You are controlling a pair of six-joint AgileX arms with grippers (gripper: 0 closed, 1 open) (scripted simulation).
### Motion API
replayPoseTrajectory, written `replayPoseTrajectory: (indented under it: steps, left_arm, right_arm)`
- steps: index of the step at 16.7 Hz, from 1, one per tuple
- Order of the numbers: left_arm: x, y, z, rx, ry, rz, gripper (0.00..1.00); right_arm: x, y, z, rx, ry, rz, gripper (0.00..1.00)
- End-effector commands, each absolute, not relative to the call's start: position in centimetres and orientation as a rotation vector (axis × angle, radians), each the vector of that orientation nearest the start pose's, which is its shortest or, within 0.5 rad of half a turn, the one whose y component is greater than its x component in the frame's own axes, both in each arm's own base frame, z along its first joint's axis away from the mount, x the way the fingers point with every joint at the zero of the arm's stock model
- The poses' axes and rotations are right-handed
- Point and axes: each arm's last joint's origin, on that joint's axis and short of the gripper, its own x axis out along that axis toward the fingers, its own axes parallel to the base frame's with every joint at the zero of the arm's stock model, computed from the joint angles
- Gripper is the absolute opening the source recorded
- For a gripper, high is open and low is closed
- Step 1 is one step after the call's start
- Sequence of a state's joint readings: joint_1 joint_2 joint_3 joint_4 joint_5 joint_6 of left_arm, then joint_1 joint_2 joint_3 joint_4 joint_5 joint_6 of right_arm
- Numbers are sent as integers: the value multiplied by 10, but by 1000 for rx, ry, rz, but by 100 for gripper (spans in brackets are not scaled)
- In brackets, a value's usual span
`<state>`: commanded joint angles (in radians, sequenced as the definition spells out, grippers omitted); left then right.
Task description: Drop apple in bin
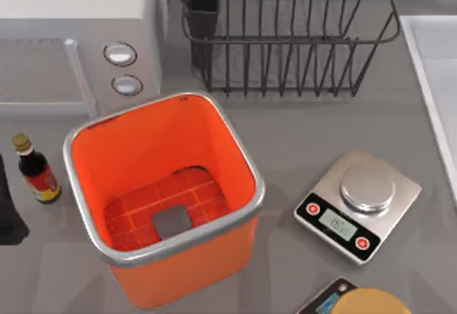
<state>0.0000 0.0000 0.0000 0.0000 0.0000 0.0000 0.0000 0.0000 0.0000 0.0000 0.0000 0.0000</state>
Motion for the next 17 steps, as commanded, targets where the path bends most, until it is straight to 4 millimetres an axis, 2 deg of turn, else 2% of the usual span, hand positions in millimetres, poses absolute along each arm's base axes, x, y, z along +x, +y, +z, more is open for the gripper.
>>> replayPoseTrajectory:
  steps: [5, 10, 13, 17]
  left_arm:
    - [107, -1, 168, 24, 63, 3, 100]
    - [122, 5, 205, 118, 347, 18, 100]
    - [152, 12, 225, 173, 608, 11, 100]
    - [215, 31, 229, 210, 989, -27, 100]
  right_arm:
    - [106, -1, 160, 0, 0, 0, 100]
    - [106, -1, 160, 0, 0, 0, 100]
    - [106, -1, 160, 0, 0, 0, 100]
    - [106, -1, 160, 0, 0, 0, 100]
